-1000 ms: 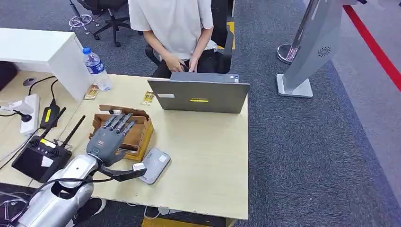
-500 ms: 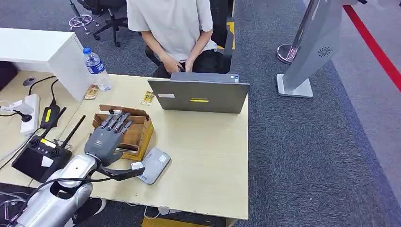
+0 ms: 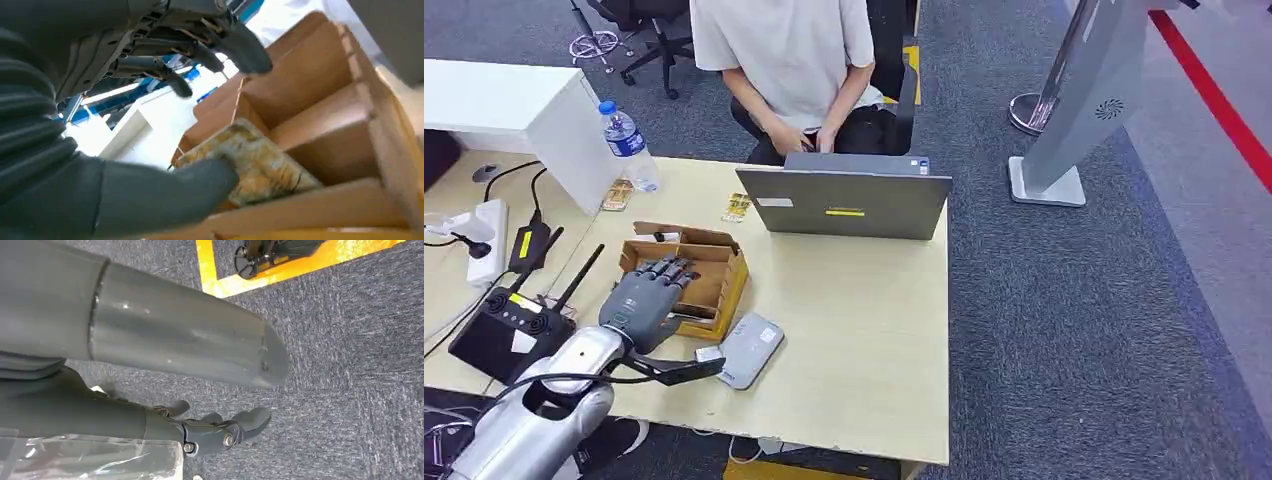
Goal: Pass the card to the sensor for recognition and then transmit it.
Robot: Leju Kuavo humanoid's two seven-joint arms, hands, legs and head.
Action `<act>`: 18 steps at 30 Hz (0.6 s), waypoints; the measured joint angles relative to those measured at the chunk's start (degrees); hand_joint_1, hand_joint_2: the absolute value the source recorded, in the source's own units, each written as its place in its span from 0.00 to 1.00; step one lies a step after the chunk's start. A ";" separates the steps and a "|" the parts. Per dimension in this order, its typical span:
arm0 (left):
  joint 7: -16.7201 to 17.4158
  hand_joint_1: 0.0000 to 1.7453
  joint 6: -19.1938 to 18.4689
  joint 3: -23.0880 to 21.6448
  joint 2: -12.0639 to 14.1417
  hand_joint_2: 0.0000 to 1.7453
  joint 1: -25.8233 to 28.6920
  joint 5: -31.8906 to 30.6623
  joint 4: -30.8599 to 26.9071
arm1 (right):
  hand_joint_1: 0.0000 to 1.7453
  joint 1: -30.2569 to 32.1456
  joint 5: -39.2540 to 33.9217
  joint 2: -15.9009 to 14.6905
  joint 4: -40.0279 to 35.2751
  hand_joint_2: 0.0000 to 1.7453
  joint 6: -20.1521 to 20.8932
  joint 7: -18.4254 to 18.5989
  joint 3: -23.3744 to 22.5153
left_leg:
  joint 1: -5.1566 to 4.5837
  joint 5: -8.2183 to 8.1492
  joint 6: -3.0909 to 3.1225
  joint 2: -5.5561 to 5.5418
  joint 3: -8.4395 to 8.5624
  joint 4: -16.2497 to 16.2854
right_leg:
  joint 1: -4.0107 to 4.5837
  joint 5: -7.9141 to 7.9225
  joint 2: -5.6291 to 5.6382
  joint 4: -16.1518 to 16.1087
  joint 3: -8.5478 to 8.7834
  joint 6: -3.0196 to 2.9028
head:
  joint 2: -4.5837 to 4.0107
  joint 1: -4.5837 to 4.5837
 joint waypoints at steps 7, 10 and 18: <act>-0.83 1.00 -1.42 -0.50 1.83 1.00 -0.39 1.35 0.02 | 0.00 -0.01 0.72 0.00 -0.02 0.00 0.22 0.00 -0.57 | 0.00 0.00 0.00 -0.01 0.00 0.00 | 0.01 0.00 0.00 0.00 0.00 0.00 | 0.00 0.00; -0.96 1.00 -2.25 -0.85 2.32 1.00 -0.83 1.97 0.04 | 0.00 -0.02 0.74 -0.02 -0.02 0.00 0.22 0.00 -0.79 | -0.01 0.00 0.00 -0.01 0.00 0.00 | 0.01 0.00 0.00 0.00 0.01 0.00 | 0.00 0.02; -1.62 1.00 -1.12 -1.38 3.08 1.00 -1.21 3.74 0.04 | 0.00 -0.02 1.05 -0.02 -0.04 0.00 0.22 0.00 -1.00 | -0.01 0.00 0.00 -0.01 0.00 0.00 | 0.00 0.00 -0.01 0.00 0.00 0.00 | 0.00 0.02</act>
